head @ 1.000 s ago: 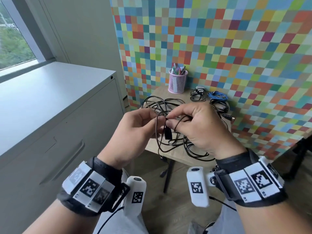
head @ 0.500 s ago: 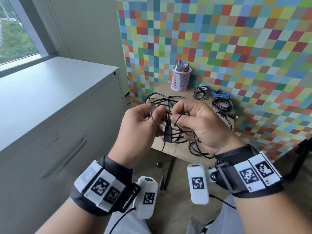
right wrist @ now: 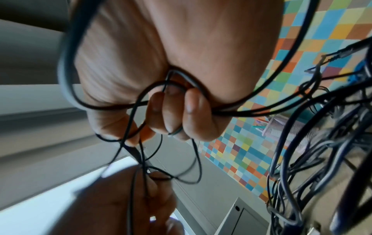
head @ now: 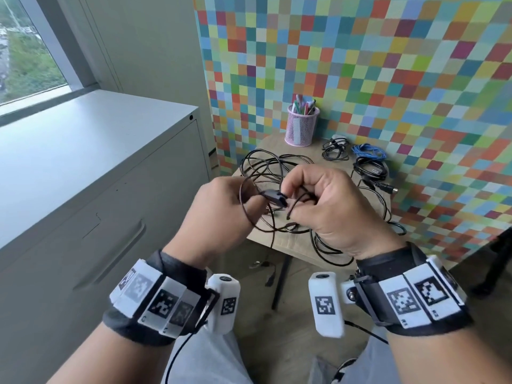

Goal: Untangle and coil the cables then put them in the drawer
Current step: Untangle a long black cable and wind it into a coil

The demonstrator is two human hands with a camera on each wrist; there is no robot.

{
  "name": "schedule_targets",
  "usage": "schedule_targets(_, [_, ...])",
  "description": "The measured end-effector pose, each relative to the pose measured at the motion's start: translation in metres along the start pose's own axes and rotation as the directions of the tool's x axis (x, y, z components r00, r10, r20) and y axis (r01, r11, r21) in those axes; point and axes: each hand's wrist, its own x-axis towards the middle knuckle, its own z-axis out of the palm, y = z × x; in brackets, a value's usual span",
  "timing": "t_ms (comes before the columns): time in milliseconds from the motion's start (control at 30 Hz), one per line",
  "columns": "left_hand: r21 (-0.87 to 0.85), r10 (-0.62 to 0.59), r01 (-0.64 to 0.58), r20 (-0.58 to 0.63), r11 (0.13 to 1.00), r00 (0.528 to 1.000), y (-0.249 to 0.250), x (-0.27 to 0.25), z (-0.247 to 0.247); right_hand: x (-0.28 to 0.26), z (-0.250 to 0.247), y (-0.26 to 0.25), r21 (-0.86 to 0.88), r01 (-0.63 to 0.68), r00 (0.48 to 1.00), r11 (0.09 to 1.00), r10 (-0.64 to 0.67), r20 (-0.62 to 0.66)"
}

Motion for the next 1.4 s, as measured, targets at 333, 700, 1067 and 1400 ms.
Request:
schedule_targets(333, [-0.811,-0.024,0.075,0.075,0.58,0.997,-0.003,-0.004,0.002,0.003,-0.008,0.001,0.292,-0.064,0.984,0.954,0.109,-0.142])
schedule_targets(700, [-0.951,-0.019,0.085,0.083,0.299,0.996,-0.003,0.004,0.004,0.001,-0.006,-0.001,0.341,0.006,0.984,0.94,0.054,-0.168])
schedule_targets(1067, [-0.273,-0.108,0.111,0.027,0.956,0.994,-0.037,0.007,-0.021,0.005,-0.064,-0.017,0.434,0.115,0.916,0.894,0.073,-0.394])
schedule_targets(1400, [-0.532,0.171,0.046,0.351,0.846,0.92,-0.001,0.006,-0.005,0.023,-0.023,-0.039,0.389,0.027,0.996,0.921,0.01,-0.092])
